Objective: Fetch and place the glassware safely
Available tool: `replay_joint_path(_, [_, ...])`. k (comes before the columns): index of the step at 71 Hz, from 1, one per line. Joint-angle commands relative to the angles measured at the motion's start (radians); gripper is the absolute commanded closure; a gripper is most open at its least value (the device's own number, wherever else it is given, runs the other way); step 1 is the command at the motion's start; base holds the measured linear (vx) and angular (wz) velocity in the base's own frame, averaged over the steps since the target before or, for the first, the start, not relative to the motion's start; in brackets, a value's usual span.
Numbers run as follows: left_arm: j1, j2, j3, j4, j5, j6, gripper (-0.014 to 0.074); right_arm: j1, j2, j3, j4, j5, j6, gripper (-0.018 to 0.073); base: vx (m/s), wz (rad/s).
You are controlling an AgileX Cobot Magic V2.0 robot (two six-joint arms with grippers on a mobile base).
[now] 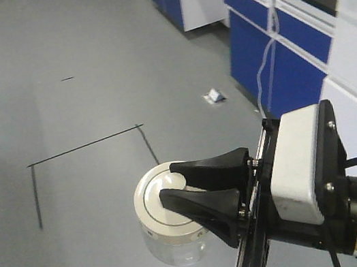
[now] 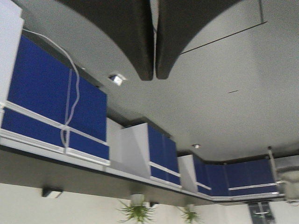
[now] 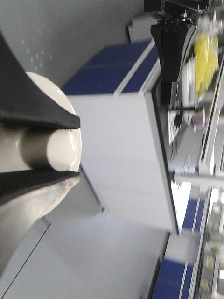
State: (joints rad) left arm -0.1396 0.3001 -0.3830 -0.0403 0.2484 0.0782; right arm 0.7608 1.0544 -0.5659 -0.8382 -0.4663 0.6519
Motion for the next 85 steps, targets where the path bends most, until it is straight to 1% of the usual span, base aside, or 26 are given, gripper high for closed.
replay_joint_path(1, [-0.008,0.008,-0.022,-0.007,-0.07,-0.002,0.0603,0.002,-0.023,-0.03,0.032,-0.077,-0.004,0.056,0.0,0.93])
replay_joint_path(14, [-0.007,0.008,-0.022,-0.007,-0.069,-0.002,0.0603,0.002,-0.023,-0.03,0.032,-0.077,-0.004,0.056,0.02,0.78])
replay_joint_path(25, [-0.007,0.008,-0.022,-0.007,-0.069,-0.002,0.0603,0.002,-0.023,-0.03,0.032,-0.077,-0.004,0.056,0.05,0.42])
replay_joint_path(62, [-0.007,0.008,-0.022,-0.007,-0.069,-0.002,0.0603,0.002,-0.023,-0.03,0.032,-0.077,-0.004,0.056,0.06,0.09])
replay_joint_path(85, [-0.007,0.008,-0.022,-0.007,-0.069,-0.002,0.0603,0.002,-0.023,-0.03,0.032,-0.077,-0.004,0.056,0.15,0.06])
